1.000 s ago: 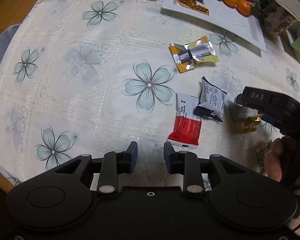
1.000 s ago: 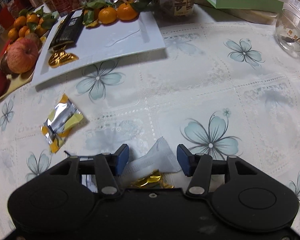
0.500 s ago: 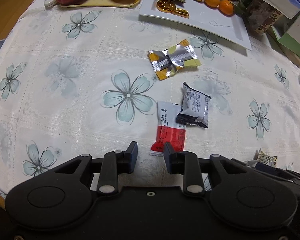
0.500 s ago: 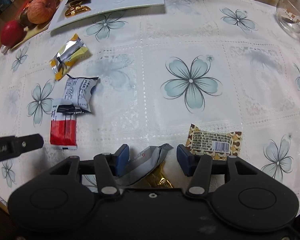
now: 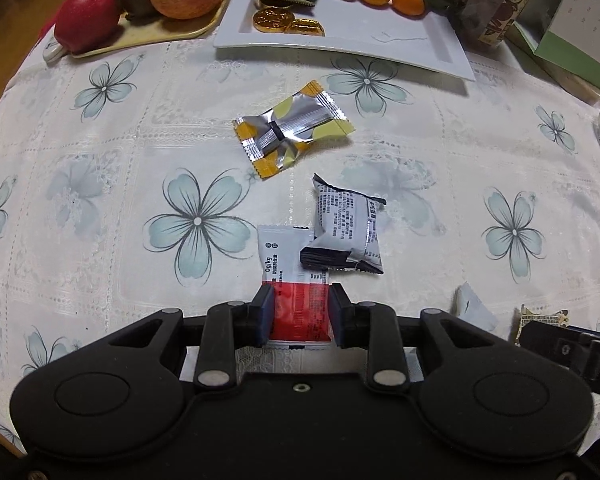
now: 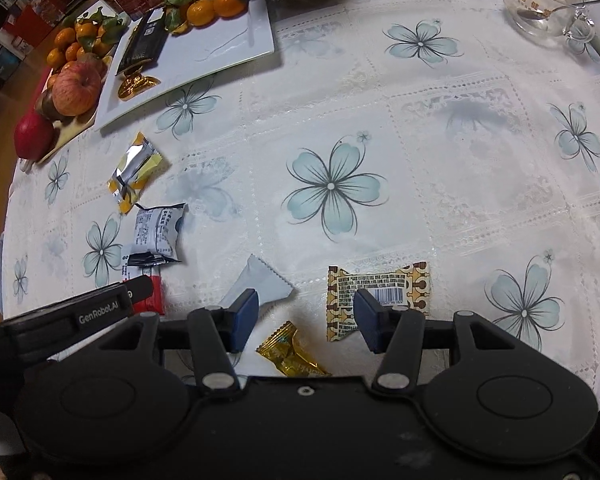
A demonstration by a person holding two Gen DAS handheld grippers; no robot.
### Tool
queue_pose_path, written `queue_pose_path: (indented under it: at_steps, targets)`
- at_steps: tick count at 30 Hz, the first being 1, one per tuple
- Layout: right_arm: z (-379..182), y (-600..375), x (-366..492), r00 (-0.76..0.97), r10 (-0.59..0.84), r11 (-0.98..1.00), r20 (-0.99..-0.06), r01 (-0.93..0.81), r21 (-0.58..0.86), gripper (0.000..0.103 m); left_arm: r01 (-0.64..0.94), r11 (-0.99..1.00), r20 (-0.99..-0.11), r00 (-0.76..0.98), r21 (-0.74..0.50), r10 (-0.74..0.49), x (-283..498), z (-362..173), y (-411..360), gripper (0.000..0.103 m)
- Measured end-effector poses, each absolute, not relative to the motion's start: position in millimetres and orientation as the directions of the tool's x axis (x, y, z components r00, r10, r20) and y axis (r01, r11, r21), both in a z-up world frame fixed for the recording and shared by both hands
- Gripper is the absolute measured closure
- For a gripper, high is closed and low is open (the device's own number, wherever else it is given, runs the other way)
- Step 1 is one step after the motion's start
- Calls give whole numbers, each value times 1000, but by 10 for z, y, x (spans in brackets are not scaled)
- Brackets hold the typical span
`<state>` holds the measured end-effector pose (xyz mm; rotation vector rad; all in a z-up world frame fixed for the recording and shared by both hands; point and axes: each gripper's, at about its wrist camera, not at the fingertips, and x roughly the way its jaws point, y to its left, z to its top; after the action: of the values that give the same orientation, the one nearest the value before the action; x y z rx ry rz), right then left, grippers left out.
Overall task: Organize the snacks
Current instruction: 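Close the right tool on the gold wrapped candy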
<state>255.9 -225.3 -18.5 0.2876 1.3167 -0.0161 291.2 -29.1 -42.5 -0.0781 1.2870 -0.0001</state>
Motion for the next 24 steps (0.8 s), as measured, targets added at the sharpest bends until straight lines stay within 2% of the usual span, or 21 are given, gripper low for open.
queue_pose_path:
  at_steps: [8, 18, 24]
  targets:
    - [-253, -2248, 2456, 230, 133, 978, -964, 129, 166, 47, -40, 999, -956, 294, -20, -8, 2933, -429, -373, 61]
    - [-440, -1988, 2330, 166, 156, 987, -974, 10, 159, 47, -153, 985, -967, 252, -82, -42, 2989, -482, -150, 61]
    - [-535, -1920, 2341, 157, 136, 991, -978, -16, 135, 47, -130, 989, -964, 264, -77, -41, 2984, -482, -238, 60]
